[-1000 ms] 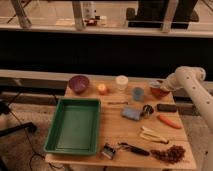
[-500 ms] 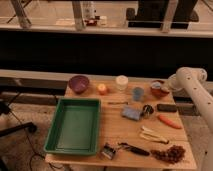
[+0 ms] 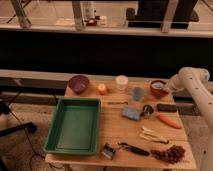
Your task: Place towel in red bowl
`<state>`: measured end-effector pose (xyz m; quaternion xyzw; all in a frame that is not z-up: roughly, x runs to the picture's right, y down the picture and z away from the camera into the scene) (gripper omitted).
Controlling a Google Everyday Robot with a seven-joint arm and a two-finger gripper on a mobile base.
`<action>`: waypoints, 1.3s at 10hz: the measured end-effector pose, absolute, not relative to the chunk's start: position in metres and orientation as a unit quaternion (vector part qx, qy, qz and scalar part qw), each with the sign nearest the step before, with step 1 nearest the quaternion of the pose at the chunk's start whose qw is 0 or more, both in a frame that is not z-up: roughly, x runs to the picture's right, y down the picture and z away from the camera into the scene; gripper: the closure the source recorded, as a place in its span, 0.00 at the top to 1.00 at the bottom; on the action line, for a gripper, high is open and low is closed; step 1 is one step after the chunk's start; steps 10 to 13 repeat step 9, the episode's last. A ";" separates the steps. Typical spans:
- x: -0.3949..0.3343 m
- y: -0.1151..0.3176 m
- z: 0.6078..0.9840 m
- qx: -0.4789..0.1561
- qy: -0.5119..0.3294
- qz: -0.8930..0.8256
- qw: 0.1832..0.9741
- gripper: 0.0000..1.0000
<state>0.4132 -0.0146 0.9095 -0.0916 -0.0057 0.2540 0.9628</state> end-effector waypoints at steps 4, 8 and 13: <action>0.402 -0.023 0.912 -0.079 -0.020 0.259 0.962 0.80; 0.391 -0.032 0.914 -0.057 -0.022 0.266 0.962 0.78; 0.391 -0.031 0.915 -0.062 -0.019 0.267 0.961 0.71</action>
